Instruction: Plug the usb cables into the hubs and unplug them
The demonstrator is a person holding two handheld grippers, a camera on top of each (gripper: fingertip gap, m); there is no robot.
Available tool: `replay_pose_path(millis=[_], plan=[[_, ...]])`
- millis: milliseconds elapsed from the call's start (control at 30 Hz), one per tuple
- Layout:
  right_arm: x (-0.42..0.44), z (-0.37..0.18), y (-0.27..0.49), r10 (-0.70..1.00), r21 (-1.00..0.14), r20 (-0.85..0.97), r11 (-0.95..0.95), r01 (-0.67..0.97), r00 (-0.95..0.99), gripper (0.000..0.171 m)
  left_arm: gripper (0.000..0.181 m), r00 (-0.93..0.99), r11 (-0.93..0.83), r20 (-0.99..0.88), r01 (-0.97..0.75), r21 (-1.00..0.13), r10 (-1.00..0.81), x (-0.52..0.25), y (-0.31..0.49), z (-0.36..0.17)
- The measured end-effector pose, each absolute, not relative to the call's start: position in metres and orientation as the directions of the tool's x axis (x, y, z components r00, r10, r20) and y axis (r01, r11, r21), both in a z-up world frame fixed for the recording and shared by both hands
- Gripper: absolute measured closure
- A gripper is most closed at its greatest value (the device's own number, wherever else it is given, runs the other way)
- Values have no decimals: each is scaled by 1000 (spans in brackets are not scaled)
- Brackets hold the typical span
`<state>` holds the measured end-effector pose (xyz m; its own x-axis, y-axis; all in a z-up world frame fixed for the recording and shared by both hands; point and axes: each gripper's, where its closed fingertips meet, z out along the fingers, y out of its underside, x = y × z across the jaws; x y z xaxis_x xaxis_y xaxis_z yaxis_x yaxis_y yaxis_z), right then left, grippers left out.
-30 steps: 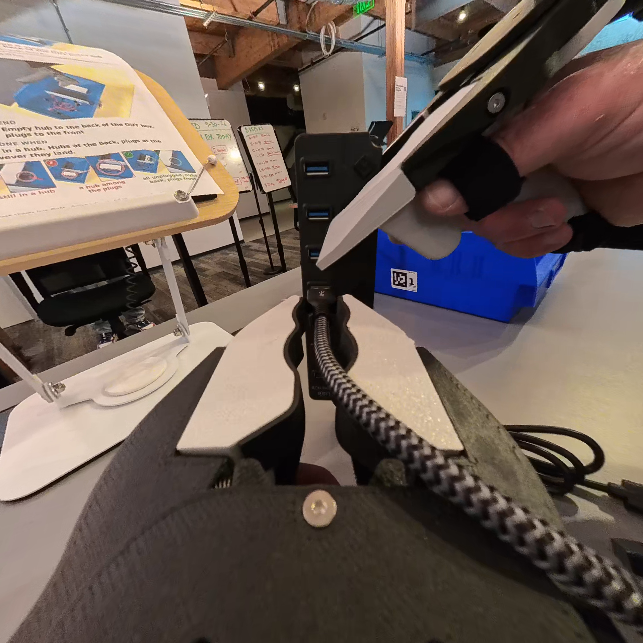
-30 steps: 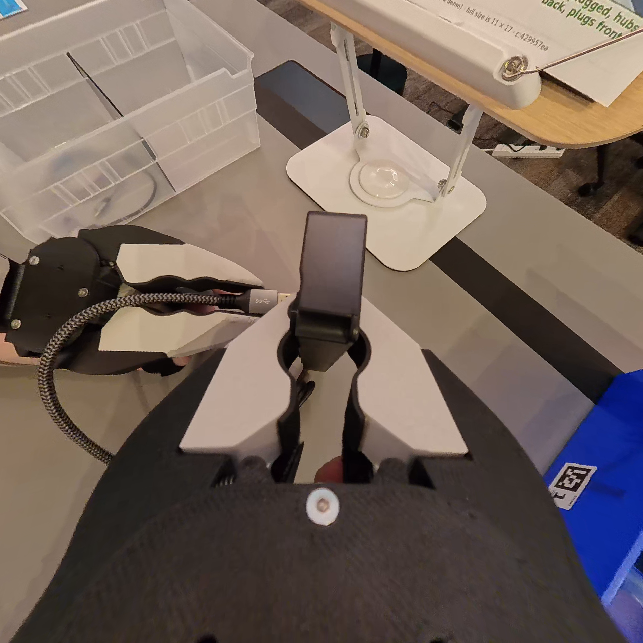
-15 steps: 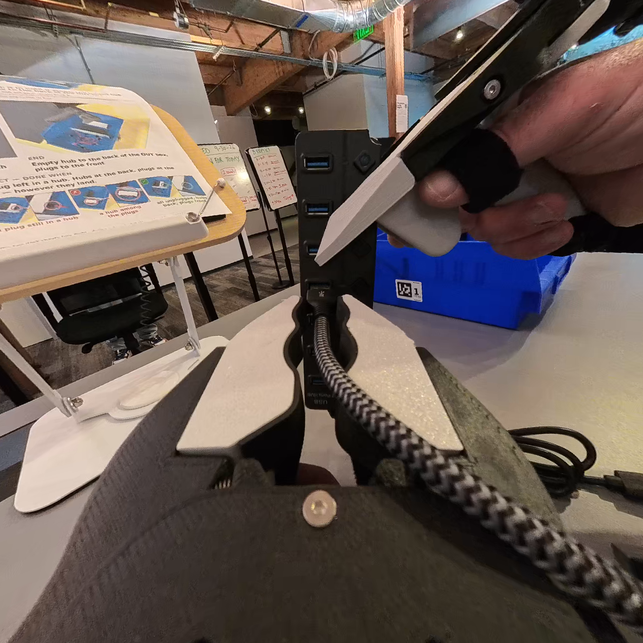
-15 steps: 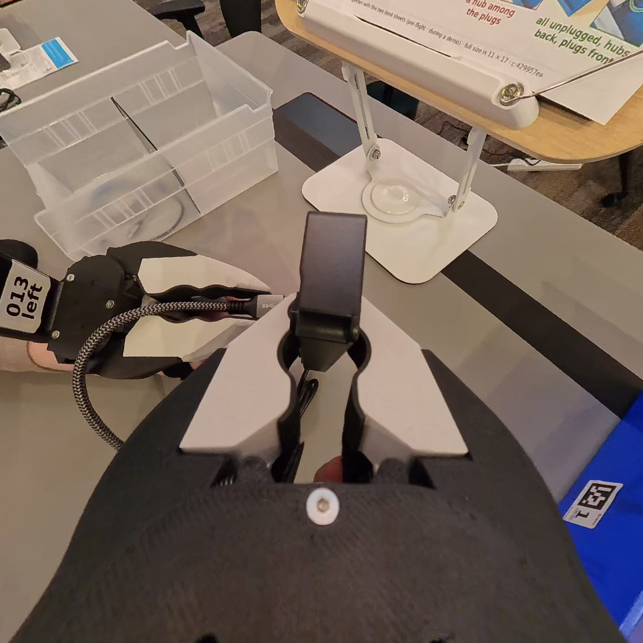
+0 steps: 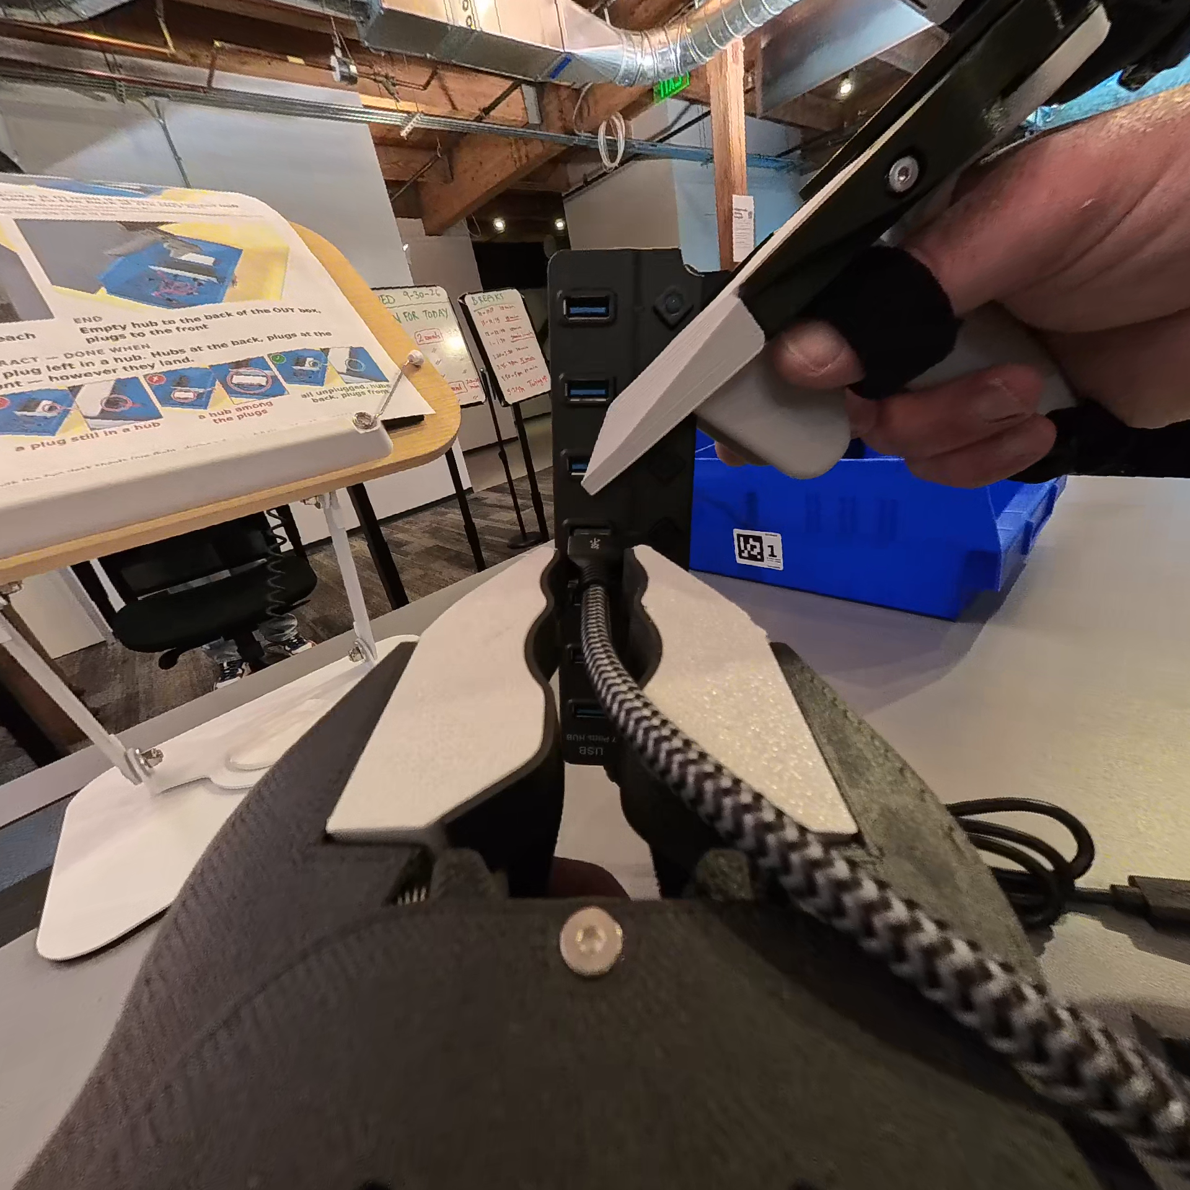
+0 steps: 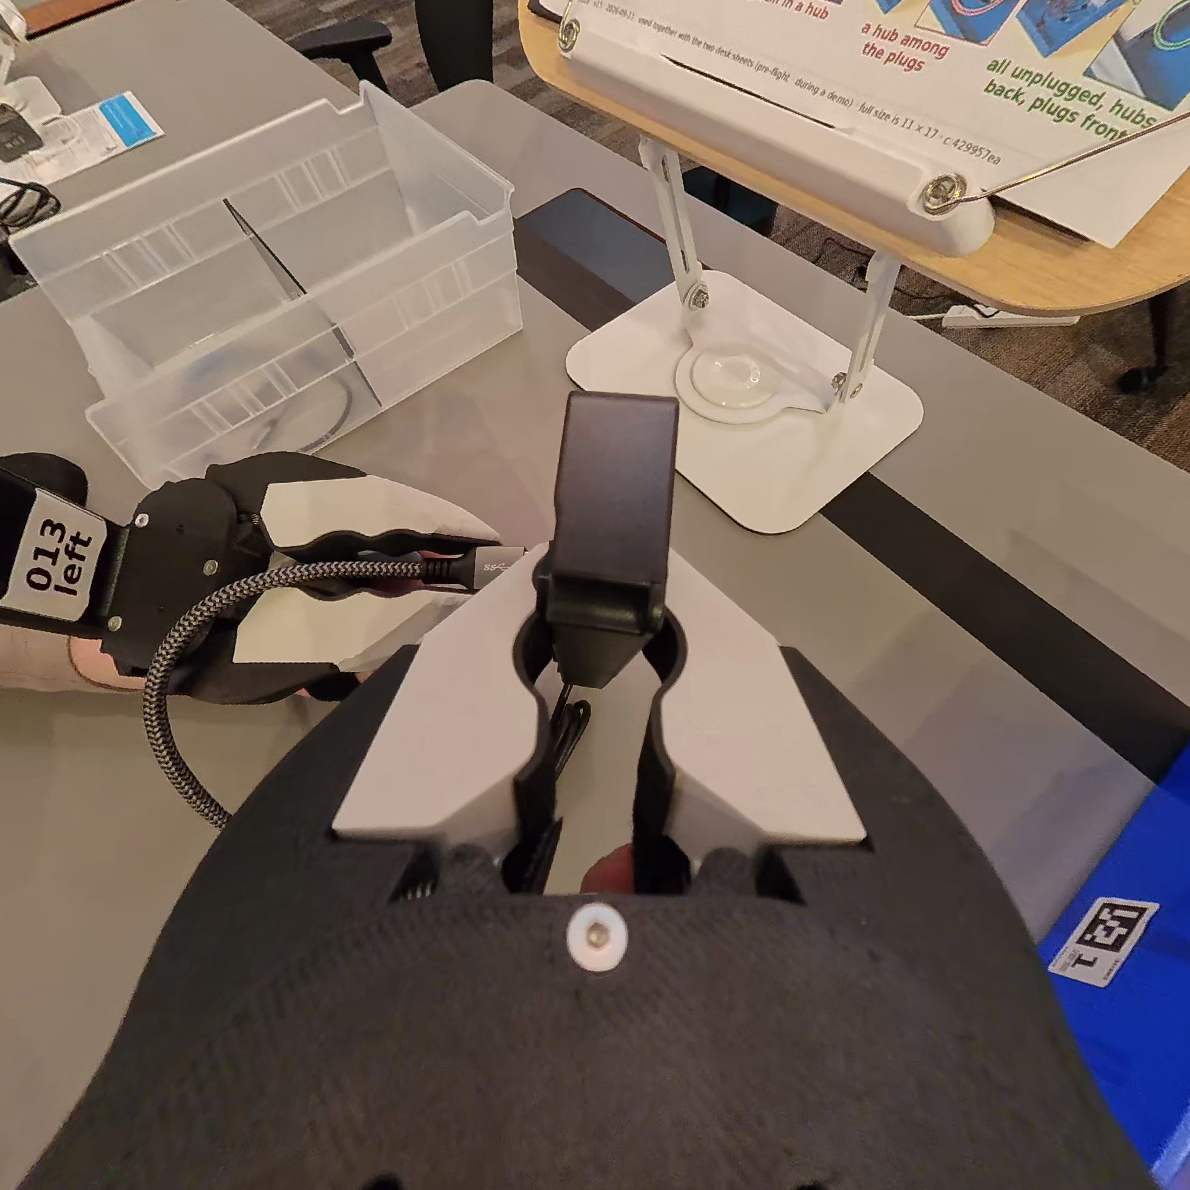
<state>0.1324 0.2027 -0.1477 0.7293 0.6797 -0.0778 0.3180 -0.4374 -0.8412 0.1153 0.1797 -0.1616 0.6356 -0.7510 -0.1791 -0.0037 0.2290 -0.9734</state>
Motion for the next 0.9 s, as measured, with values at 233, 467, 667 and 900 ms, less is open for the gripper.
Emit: replay_pose_path(millis=[233, 467, 667, 900], plan=[[131, -145, 202, 685, -848, -92, -435, 304, 723, 150, 165, 628, 228, -163, 23, -973, -761, 113, 180, -157], [131, -144, 201, 687, -850, -99, -434, 297, 720, 150, 165, 628, 237, -175, 16, -971, -758, 113, 180, -156], [130, -141, 201, 689, -858, -112, -430, 280, 716, 150, 165, 630, 248, -181, 18, -969, -755, 112, 180, -155], [129, -139, 201, 692, -865, -114, -422, 271, 713, 150, 164, 635, 255, -189, 13, -967, -749, 111, 180, -153]])
